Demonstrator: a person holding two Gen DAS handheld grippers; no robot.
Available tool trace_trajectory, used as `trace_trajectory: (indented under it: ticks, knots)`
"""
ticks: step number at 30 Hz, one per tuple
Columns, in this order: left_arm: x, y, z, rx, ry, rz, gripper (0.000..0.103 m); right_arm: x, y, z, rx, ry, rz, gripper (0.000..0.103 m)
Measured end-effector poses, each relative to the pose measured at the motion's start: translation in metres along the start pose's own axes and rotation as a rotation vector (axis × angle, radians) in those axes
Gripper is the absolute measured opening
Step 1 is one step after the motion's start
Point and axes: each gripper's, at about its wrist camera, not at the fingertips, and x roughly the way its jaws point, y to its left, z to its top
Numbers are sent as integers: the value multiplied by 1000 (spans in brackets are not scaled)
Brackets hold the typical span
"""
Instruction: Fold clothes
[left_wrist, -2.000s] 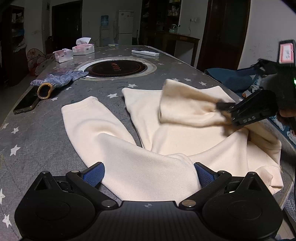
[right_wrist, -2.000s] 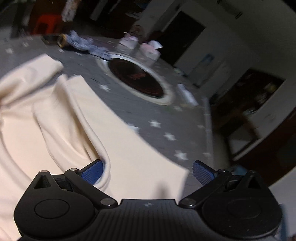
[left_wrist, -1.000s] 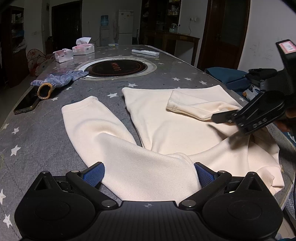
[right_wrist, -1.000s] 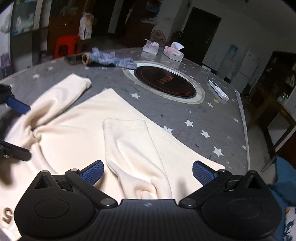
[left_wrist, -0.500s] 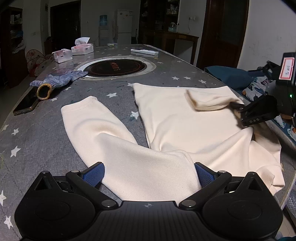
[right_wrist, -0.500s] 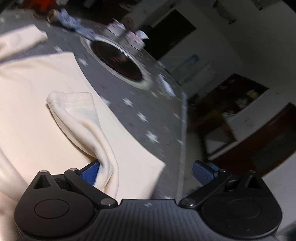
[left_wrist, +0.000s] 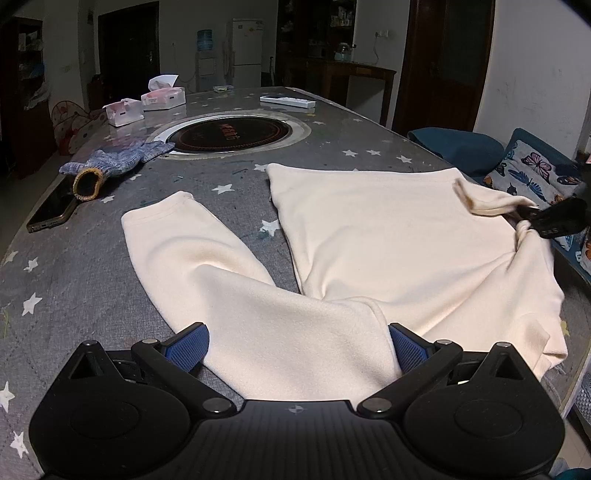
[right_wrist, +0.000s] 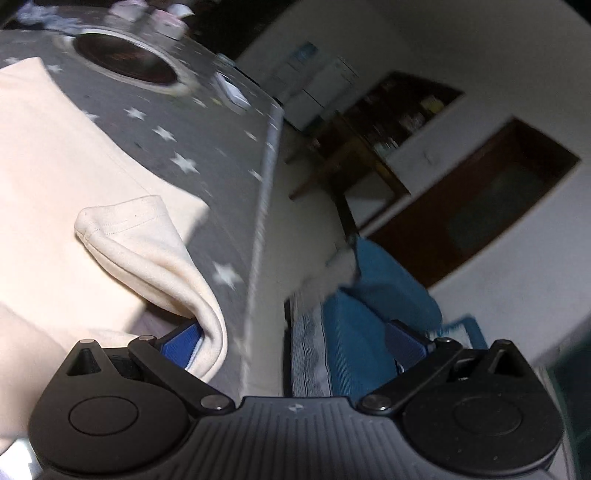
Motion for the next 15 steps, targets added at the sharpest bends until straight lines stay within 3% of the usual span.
trace_trajectory:
  ticks: [4,15]
  knots:
    - [1,0,0,5,2,2,103,2,-26,-24,182,78,49,103]
    - [0,2,5,-18,19,-10,103,-12,-51,-53,259,127,42,103]
